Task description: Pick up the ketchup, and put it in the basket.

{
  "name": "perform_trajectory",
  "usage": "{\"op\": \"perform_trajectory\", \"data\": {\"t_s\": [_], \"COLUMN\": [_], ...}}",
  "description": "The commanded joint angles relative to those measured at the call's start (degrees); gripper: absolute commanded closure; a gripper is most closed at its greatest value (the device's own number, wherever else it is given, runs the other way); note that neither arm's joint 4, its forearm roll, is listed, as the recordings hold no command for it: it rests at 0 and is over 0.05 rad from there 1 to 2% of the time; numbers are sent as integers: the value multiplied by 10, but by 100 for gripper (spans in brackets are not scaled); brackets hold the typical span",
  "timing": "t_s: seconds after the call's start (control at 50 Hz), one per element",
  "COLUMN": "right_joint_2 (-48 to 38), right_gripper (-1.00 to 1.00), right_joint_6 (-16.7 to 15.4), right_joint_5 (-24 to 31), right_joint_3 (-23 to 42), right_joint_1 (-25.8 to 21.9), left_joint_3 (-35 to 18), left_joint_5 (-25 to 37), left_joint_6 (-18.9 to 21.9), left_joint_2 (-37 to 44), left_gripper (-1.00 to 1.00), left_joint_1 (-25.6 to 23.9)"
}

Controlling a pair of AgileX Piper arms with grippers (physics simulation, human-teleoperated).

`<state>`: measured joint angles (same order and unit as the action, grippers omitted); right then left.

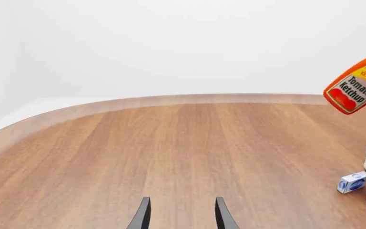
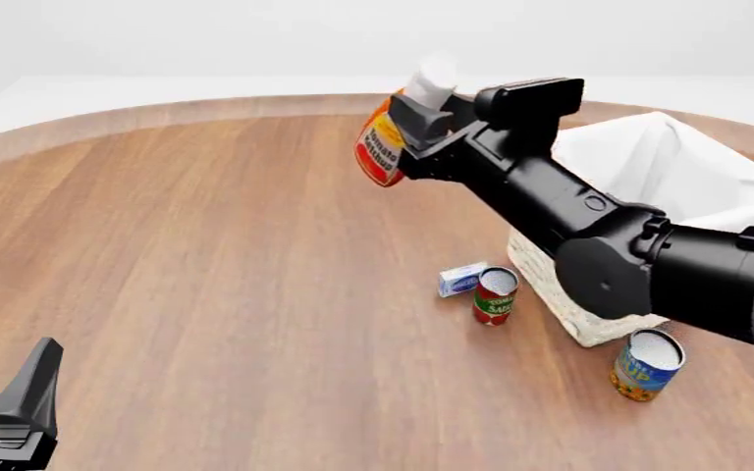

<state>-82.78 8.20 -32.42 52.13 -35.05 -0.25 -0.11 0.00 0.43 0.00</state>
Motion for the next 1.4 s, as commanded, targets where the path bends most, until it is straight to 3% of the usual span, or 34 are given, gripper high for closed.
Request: {"op": "perform_trajectory", "data": {"t_s": [0.02, 0.62, 0.96, 1.4], "right_joint_2": [37, 113, 168, 177], "right_gripper": [100, 100, 100, 100], "right_joint_6": [8, 16, 16, 10], "right_joint_5": [-10, -18, -5, 7], "right_joint_3": [-18, -72, -109, -136], "right_joint_1": [70, 225, 295, 357], "left_joint_3": [0, 0, 0, 0], "left_joint_5": [0, 0, 0, 0], "left_joint_6": [0, 0, 0, 0], "left_joint_2": [0, 0, 0, 0], "left_gripper": [-100, -100, -100, -100], "left_joint_1": [0, 0, 0, 0]}}
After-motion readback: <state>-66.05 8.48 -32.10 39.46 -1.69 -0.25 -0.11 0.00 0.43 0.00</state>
